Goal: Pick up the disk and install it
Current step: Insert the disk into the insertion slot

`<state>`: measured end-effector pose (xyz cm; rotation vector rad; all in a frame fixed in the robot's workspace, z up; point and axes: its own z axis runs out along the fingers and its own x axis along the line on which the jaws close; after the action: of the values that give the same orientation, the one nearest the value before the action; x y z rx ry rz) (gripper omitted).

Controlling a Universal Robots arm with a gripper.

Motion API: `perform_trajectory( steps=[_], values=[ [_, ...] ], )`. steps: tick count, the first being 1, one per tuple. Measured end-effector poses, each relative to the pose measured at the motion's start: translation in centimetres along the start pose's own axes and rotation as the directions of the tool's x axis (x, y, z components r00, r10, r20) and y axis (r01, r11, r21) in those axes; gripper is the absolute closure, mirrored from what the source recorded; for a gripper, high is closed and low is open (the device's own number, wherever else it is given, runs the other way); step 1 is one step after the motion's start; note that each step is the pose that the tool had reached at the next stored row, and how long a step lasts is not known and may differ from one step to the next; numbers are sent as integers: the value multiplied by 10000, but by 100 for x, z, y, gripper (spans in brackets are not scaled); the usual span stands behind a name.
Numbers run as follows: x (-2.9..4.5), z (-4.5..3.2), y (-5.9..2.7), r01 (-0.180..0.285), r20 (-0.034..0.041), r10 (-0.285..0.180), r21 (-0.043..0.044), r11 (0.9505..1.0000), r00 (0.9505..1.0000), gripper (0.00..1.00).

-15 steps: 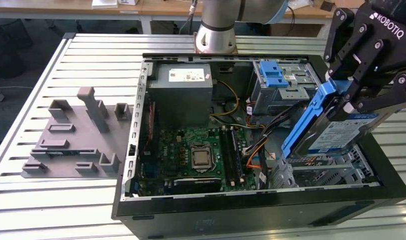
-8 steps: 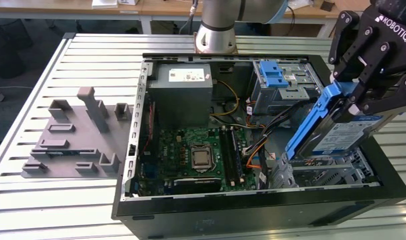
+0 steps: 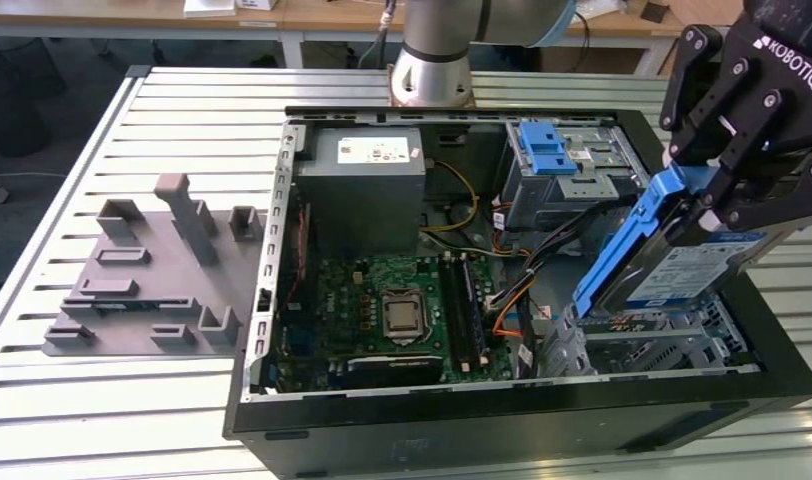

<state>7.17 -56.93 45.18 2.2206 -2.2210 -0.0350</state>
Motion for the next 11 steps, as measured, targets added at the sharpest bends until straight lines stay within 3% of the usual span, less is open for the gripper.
perform_trajectory(
  steps=[11],
  values=[
    [4, 50, -49, 0, 0, 0, 0, 10000, 10000, 64]
  ],
)
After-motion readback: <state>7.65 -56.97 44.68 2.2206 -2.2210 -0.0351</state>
